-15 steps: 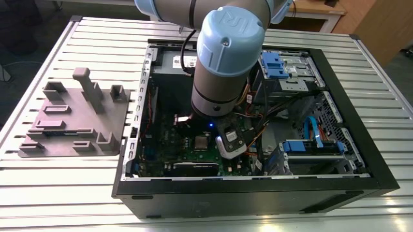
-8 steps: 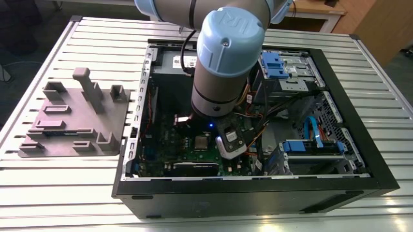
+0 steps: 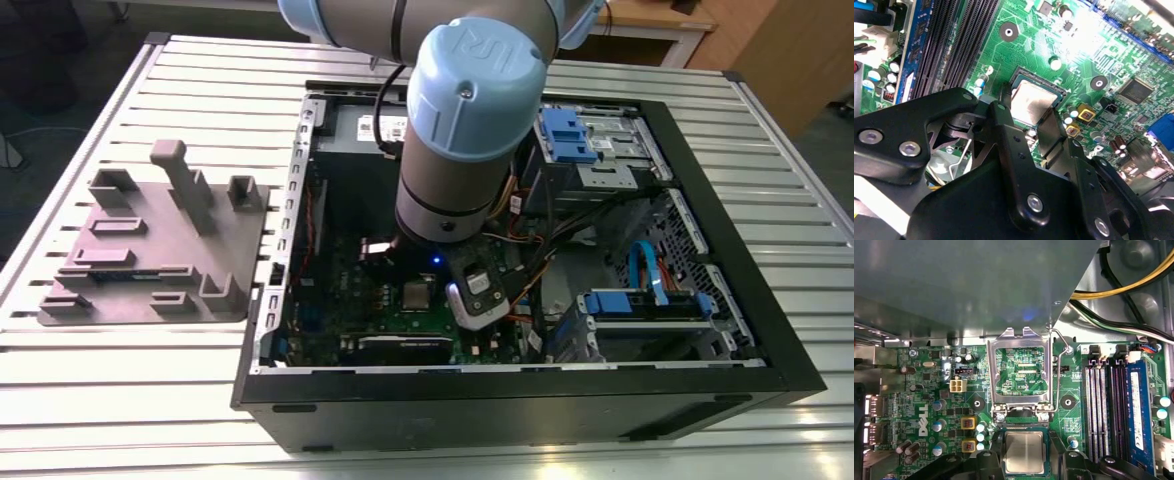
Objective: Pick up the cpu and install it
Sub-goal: 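Place the cpu into insertion slot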
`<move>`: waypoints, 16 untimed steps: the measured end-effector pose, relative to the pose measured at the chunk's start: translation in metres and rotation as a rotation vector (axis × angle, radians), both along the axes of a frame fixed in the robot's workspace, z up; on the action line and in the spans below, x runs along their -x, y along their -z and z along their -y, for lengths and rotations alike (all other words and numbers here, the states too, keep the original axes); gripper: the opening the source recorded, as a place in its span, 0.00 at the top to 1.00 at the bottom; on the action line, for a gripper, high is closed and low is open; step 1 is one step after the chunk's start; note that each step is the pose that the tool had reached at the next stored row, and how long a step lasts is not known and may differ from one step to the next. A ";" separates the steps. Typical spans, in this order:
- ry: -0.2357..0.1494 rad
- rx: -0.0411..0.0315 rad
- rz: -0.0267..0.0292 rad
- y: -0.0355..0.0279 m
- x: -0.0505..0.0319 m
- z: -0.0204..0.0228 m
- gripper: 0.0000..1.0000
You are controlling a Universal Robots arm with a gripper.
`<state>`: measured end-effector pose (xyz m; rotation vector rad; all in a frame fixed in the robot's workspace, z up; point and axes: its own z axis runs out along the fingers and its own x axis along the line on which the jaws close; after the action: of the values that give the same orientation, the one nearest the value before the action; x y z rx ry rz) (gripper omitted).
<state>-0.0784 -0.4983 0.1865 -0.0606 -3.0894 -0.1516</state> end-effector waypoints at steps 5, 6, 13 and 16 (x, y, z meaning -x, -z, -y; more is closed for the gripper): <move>0.000 -0.0002 0.0000 0.0003 0.0000 0.0000 0.55; 0.000 -0.0002 0.0001 0.0003 0.0000 0.0000 0.55; -0.002 -0.0007 0.0003 -0.0004 0.0000 -0.0001 0.55; -0.003 -0.0010 0.0004 -0.0014 0.0000 -0.0001 0.55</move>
<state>-0.0784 -0.4981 0.1880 -0.0565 -3.0896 -0.1530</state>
